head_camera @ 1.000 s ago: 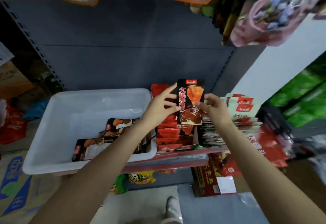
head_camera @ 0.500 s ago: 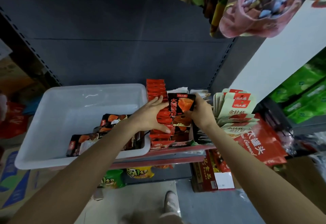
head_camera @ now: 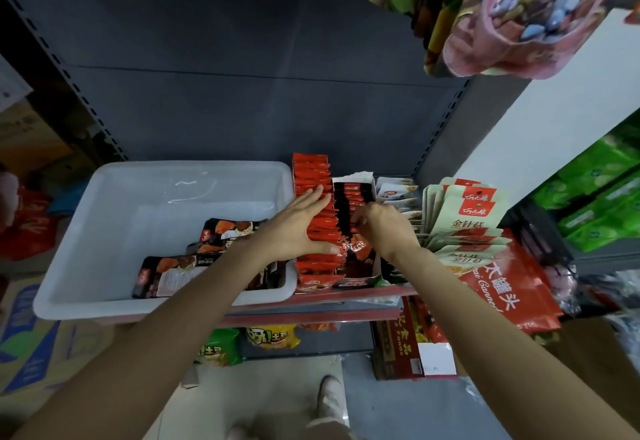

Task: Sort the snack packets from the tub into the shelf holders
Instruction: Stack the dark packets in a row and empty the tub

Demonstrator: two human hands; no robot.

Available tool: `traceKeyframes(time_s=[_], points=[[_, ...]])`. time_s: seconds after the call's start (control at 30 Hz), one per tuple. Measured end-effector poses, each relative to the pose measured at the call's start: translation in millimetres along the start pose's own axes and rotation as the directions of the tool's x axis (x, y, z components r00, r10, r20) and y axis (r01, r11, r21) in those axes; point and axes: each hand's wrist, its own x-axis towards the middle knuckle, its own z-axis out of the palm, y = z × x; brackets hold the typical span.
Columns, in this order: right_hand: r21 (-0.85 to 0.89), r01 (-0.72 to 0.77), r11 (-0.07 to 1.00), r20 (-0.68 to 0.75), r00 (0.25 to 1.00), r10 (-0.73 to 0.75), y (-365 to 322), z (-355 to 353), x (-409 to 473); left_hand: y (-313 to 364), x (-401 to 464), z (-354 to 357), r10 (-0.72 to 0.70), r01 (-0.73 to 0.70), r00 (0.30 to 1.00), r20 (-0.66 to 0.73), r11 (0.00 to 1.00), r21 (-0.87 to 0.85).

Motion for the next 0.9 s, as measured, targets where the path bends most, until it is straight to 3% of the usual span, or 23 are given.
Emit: traceKeyframes(time_s=[0.1,0.23,0.3,0.4,0.57,0.63,0.7,0.8,0.9], points=[[0.401,-0.034,0.915,-0.09,0.993,0.077,-10.0,-1.6,1.7,-11.6,-15.5,0.9,-0.01,-0.026,0.979,-0.205,0.985,-0.171],[0.536,0.107,0.837,-0.207,0.978,0.008,-48.1,-3.5,5.0,-54.4,-43.7,-6.1,-0.182,0.102,0.909,-0.376,0.969,-0.223],[0.515,0.187,0.836,-0.222,0.972,-0.081,-75.5,1.4,8.3,-75.6,-60.0,-8.9,-0.278,0.207,0.884,-0.374,0.953,-0.22],[0.475,0.267,0.839,-0.167,0.963,-0.211,-118.3,19.7,15.0,-110.2,-84.4,-10.9,-0.452,0.406,0.851,-0.267,0.889,-0.21],[0.305,0.276,0.912,0.216,0.912,-0.348,-174.7,76.0,29.0,-159.1,-120.1,-14.8,-0.578,0.574,0.812,-0.079,0.816,-0.066],[0.14,0.295,0.945,0.403,0.855,-0.327,-185.4,99.3,35.3,-178.5,-127.0,-13.8,-0.577,0.577,0.817,0.0,0.816,-0.029],[0.026,0.305,0.952,0.504,0.818,-0.276,-189.5,119.4,40.5,-193.3,-127.5,-10.4,-0.564,0.564,0.824,0.056,0.826,0.018],[-0.071,0.295,0.953,0.499,0.837,-0.222,-193.6,136.6,43.7,-198.0,-123.0,-4.7,-0.555,0.566,0.817,0.156,0.823,-0.041],[-0.123,0.276,0.953,0.398,0.894,-0.207,-195.9,139.1,44.4,-203.0,-120.4,-0.4,-0.572,0.589,0.802,0.17,0.805,-0.069]])
